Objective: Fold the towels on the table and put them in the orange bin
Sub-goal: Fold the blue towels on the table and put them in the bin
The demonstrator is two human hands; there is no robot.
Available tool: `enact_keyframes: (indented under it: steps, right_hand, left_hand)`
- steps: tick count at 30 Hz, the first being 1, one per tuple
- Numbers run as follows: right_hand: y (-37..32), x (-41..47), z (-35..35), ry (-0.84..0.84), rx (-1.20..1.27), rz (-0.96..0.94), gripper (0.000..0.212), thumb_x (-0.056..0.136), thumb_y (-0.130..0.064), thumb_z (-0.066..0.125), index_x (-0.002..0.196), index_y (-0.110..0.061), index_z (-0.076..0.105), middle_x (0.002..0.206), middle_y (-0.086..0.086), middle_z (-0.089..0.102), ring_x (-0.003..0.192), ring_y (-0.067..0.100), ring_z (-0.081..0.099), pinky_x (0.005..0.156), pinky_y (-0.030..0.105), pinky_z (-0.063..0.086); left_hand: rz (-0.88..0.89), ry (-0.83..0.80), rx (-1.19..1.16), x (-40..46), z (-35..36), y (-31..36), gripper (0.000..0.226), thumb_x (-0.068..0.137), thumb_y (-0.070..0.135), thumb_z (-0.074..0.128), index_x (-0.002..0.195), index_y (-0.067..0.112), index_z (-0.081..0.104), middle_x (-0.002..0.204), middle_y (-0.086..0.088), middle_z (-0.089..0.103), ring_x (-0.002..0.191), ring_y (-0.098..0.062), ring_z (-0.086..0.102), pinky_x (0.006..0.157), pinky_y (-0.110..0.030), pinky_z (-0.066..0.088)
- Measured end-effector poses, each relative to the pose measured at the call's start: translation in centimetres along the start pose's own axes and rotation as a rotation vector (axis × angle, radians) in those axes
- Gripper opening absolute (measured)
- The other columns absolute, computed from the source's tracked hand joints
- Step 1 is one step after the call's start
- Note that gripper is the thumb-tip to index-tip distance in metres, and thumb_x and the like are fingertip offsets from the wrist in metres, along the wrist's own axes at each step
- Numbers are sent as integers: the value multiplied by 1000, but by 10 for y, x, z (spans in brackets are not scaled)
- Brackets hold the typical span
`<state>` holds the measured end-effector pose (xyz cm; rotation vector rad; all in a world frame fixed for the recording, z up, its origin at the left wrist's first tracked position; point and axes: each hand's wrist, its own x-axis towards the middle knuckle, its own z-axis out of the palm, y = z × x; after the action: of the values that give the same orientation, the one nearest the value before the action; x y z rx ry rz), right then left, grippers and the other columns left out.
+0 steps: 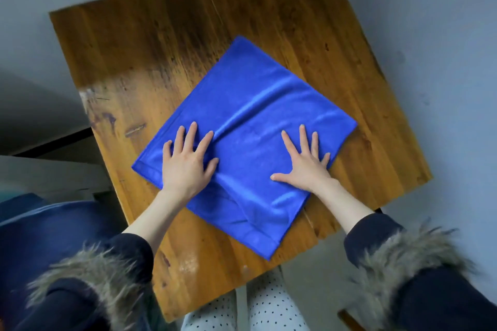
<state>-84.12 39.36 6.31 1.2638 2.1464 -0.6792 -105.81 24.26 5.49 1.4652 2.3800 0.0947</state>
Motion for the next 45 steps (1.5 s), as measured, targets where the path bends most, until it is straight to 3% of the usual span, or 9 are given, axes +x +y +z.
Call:
enact_keyframes:
  steps: [8, 13, 17, 22, 24, 26, 31, 37, 45]
  right_hand:
    - [33, 78, -91, 11, -232, -278, 112, 64, -59, 73, 141, -53, -9, 152, -12, -30, 141, 23, -26, 110, 62, 1]
    - [32, 115, -132, 59, -348, -379, 113, 65, -58, 73, 145, -45, -5, 156, -5, -21, 144, 23, -17, 114, 55, 4]
    - [38, 113, -133, 191, -230, -372, 116, 65, -57, 74, 148, -34, -5, 157, 5, -17, 145, 22, -11, 118, 45, 5]
    - [51, 63, -87, 485, -71, -411, 73, 87, -29, 63, 147, -13, 24, 155, 16, 18, 142, 32, 18, 116, 43, 20]
    - [55, 38, -63, 638, 17, -436, 50, 84, -17, 65, 129, -4, 50, 133, 21, 48, 121, 38, 47, 98, 48, 41]
    - [58, 14, -42, 709, 0, -458, 34, 78, -16, 71, 108, -3, 61, 104, 17, 59, 93, 37, 58, 75, 43, 48]
    - [64, -9, -12, 559, -176, -377, 37, 75, -27, 74, 103, -5, 61, 97, 12, 59, 87, 33, 56, 69, 40, 41]
    - [63, -9, -16, 528, -273, -236, 28, 87, -6, 52, 115, -6, 55, 110, 13, 57, 99, 32, 51, 78, 40, 37]
    - [64, -6, -22, 551, -315, -186, 24, 87, 1, 43, 108, -6, 54, 104, 12, 57, 96, 31, 49, 77, 39, 33]
  left_hand:
    - [-235, 30, -9, 12, 13, 45, 61, 90, 50, 44, 145, 27, 30, 153, -14, 23, 134, -36, 24, 95, -51, 26]
    - [-219, 82, 8, 16, 13, 59, 56, 92, 42, 48, 141, 16, 39, 148, -19, 32, 126, -40, 37, 89, -49, 33]
    - [-214, 115, -55, 14, 6, 59, 49, 91, 28, 53, 134, 7, 46, 144, -16, 40, 121, -39, 43, 87, -49, 40]
    - [-106, 212, -170, -18, 0, 47, 34, 79, -1, 66, 112, -2, 57, 124, -19, 56, 108, -38, 56, 85, -46, 46]
    - [-57, 223, -159, -34, 1, 45, 22, 78, -3, 67, 99, -1, 61, 111, -18, 61, 98, -38, 60, 82, -44, 48]
    - [-25, 197, -159, -47, 3, 43, 14, 79, -2, 68, 91, -1, 63, 107, -18, 62, 96, -37, 61, 80, -43, 48]
    - [-68, 132, -107, -54, 4, 40, 21, 77, 1, 71, 97, -2, 63, 114, -20, 60, 103, -38, 58, 76, -44, 48]
    - [-41, 129, -21, -47, -2, 40, 13, 76, -4, 69, 88, -1, 64, 98, -19, 62, 84, -37, 60, 61, -39, 43]
    - [-49, 75, -134, -29, -16, 24, 4, 83, 5, 64, 83, 1, 64, 95, -13, 57, 85, -34, 50, 70, -46, 41]
